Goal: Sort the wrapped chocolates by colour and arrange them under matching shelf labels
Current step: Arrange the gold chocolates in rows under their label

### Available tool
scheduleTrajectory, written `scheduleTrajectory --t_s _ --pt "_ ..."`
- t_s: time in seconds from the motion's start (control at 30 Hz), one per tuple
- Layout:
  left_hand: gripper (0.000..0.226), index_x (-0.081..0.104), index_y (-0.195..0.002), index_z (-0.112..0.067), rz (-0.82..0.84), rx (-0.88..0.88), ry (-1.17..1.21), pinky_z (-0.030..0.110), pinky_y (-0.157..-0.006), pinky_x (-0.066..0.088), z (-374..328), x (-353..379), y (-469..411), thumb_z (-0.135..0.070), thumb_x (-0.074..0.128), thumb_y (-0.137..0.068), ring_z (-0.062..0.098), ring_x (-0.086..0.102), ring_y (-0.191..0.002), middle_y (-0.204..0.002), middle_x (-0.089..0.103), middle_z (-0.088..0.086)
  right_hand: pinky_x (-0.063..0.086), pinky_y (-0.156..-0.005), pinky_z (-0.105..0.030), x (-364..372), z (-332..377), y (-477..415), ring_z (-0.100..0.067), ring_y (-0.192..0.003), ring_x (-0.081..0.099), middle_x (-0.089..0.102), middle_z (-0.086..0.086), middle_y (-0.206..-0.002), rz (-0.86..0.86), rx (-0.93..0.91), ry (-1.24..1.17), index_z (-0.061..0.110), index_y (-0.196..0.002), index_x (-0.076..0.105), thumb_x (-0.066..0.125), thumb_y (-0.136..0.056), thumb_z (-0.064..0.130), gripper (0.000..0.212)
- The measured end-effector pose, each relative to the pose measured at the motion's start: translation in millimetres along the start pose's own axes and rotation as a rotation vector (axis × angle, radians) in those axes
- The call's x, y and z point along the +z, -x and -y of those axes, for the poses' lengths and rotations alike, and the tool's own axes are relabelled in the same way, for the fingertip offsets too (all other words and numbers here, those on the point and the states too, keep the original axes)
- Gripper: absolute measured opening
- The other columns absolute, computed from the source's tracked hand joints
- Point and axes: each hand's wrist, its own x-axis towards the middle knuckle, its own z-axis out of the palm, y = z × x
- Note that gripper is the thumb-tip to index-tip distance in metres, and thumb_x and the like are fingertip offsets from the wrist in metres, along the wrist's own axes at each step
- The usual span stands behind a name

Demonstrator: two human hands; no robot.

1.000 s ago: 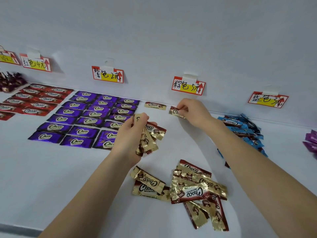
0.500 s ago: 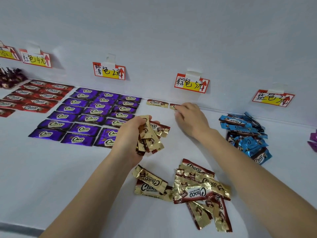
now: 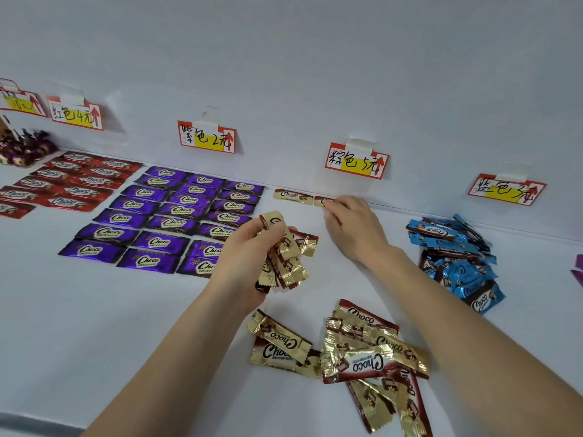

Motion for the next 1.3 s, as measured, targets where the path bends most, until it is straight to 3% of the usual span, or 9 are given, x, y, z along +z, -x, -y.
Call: scheduleTrajectory --t_s 0.17,0.3,0.4,0.5,0.63,0.77,0.9,1.03,1.3 --pt "0.011 0.065 -0.097 -0.012 0.012 0.023 0.052 0.024 -0.048 0.053 1 -1 -1 -0.01 0.06 -0.088 0.014 0.07 -0.061 -0.07 0.072 0.001 0.031 -0.095 -0.025 -7 5 5 -0.019 -0.12 0.039 0.051 -0.006 -0.128 -0.091 0.009 -0.134 0.01 -0.127 0.052 0.037 -0.097 0.021 0.035" --pt "0.008 0.065 -0.092 -0.012 0.04 0.028 0.061 0.026 -0.052 0.055 -1 0 1 -0.009 0.061 -0.087 0.016 0.07 -0.064 -0.078 0.072 0.005 0.038 -0.078 -0.01 -38 18 23 -0.011 -0.097 0.055 0.062 0.001 -0.105 -0.147 0.074 -0.513 0.015 -0.105 0.063 0.049 -0.095 0.018 0.018" --pt "0.008 0.065 -0.091 -0.013 0.076 0.047 0.041 0.028 -0.054 0.057 -3 4 5 -0.008 0.059 -0.089 0.016 0.069 -0.062 -0.077 0.071 0.006 0.049 -0.069 -0.017 -70 37 45 -0.005 -0.078 0.064 0.067 0.01 -0.083 -0.05 0.104 -0.794 0.028 -0.085 0.062 0.055 -0.09 0.028 0.01" --pt "0.011 0.065 -0.092 -0.013 0.124 0.081 0.015 0.026 -0.051 0.056 -5 12 16 -0.006 0.058 -0.09 0.014 0.067 -0.058 -0.071 0.069 0.005 0.049 -0.057 -0.019 -89 55 69 -0.002 -0.064 0.064 0.068 0.003 -0.079 0.055 0.076 -0.838 0.03 -0.087 0.063 0.062 -0.085 0.03 0.003" --pt "0.014 0.066 -0.099 -0.014 0.144 0.118 -0.021 0.029 -0.054 0.054 1 14 34 -0.007 0.058 -0.09 0.016 0.066 -0.06 -0.074 0.067 0.006 0.046 -0.051 -0.018 -96 62 86 -0.001 -0.054 0.057 0.065 0.0 -0.072 0.024 0.081 -0.847 0.023 -0.088 0.064 0.064 -0.085 0.015 0.009" --pt "0.014 0.066 -0.089 -0.013 0.135 0.145 -0.027 0.029 -0.06 0.056 7 14 48 -0.004 0.055 -0.091 0.014 0.069 -0.065 -0.07 0.072 0.006 0.048 -0.055 -0.018 -97 56 99 -0.001 -0.059 0.058 0.064 0.002 -0.074 0.021 0.105 -0.836 0.019 -0.096 0.064 0.062 -0.086 0.014 0.011" --pt "0.014 0.065 -0.087 -0.013 0.134 0.124 -0.033 0.029 -0.054 0.057 9 15 54 -0.003 0.056 -0.09 0.015 0.07 -0.064 -0.069 0.072 0.006 0.041 -0.077 -0.01 -96 53 112 0.004 -0.089 0.054 0.059 0.016 -0.096 -0.061 -0.052 -0.594 0.028 -0.105 0.063 0.067 -0.083 0.02 0.024" --pt "0.011 0.065 -0.091 -0.011 0.144 0.094 -0.034 0.03 -0.053 0.057 9 17 53 -0.003 0.057 -0.089 0.018 0.071 -0.068 -0.075 0.073 0.009 0.033 -0.078 -0.011 -94 45 113 -0.002 -0.095 0.047 0.056 0.012 -0.1 -0.079 -0.153 -0.402 0.015 -0.114 0.065 0.068 -0.081 0.021 0.034" --pt "0.014 0.06 -0.101 -0.007 0.077 0.054 0.058 0.03 -0.06 0.059 10 22 31 0.0 0.055 -0.09 0.016 0.072 -0.072 -0.076 0.073 0.007 0.038 -0.08 -0.016 -75 -12 76 -0.007 -0.094 0.053 0.059 0.007 -0.099 -0.089 0.112 -0.473 0.012 -0.115 0.062 0.062 -0.086 0.015 0.029"
